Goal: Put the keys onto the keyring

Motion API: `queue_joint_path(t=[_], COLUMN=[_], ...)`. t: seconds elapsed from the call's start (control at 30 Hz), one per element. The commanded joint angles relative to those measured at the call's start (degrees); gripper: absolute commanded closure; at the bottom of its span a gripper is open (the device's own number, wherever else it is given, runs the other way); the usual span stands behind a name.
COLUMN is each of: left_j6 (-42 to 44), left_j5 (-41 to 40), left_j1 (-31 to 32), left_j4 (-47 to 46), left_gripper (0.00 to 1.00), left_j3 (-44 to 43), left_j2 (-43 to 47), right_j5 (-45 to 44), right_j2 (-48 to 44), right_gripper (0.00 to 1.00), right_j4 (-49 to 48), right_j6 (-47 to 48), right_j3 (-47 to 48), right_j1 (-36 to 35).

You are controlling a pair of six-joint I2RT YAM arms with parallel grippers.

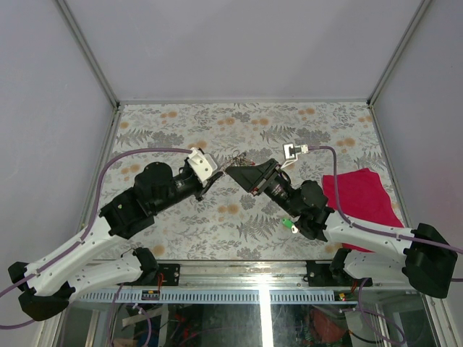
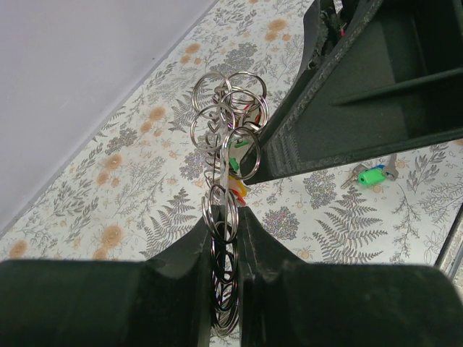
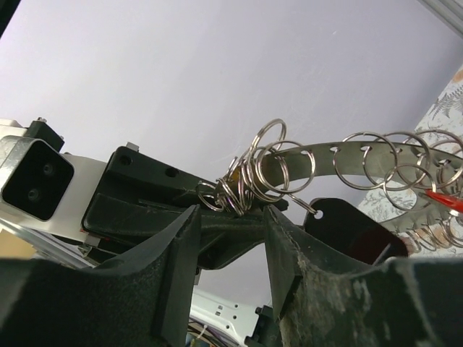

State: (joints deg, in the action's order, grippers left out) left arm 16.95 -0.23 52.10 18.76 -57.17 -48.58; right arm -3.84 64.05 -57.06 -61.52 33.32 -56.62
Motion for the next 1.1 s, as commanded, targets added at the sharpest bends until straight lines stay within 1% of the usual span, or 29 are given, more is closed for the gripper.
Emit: queue_joint_path(t=[0.0,0.1,0.5,0.57,0.67,0.7,0.73,0.8,0.93,1.0,1.07], left_j6=[-0.60,-0.48,-0.41,-0.47,-0.59,-0.68,-0.71,-1.01,-2.01,-2.71,-3.37], left_j5=[0.03,0.00,0.13,0.13,0.10,0.18,0.20,0.41,1.73,2.70,3.45], left_j1=[0.29,0.37,0.24,0.31,0.32,0.34,0.34,0.30,0.30,0.31,0.29], left_j4=[-7.60,-7.60,-7.60,-7.60,-7.52,-7.47,-7.32,-6.94,-5.98,-5.49,-5.20], left_gripper=[1.00,1.00,1.00,1.00,1.00,1.00,1.00,1.00,1.00,0.99,0.97], left_j3=[-2.16,-2.08,-2.16,-2.15,-2.16,-2.15,-2.16,-2.15,-2.29,-2.29,-2.33], left_j2=[0.54,0.57,0.33,0.44,0.57,0.58,0.49,0.45,0.43,0.68,0.98], right_j5=[-1.04,-1.00,-1.53,-1.53,-1.51,-1.34,-0.97,-0.08,1.17,4.71,6.52], right_j2=[1.02,1.24,0.79,0.81,0.75,0.61,0.46,-0.13,-2.49,-3.86,-5.56], right_gripper=[0.55,0.60,0.74,0.80,0.94,0.99,1.00,1.00,1.00,1.00,1.00], right_j4=[-7.39,-8.35,-7.19,-7.05,-6.89,-6.95,-7.41,-7.40,-3.56,-3.38,-1.45], right_j6=[0.06,0.10,1.29,1.62,3.78,5.17,6.94,11.15,22.12,29.82,34.75], right_j3=[2.10,2.07,1.83,1.84,1.75,1.65,1.58,1.64,1.84,1.36,1.50], right_j1=[-0.23,-0.23,-0.21,-0.19,-0.18,-0.16,-0.22,-0.20,-0.18,-0.18,-0.19])
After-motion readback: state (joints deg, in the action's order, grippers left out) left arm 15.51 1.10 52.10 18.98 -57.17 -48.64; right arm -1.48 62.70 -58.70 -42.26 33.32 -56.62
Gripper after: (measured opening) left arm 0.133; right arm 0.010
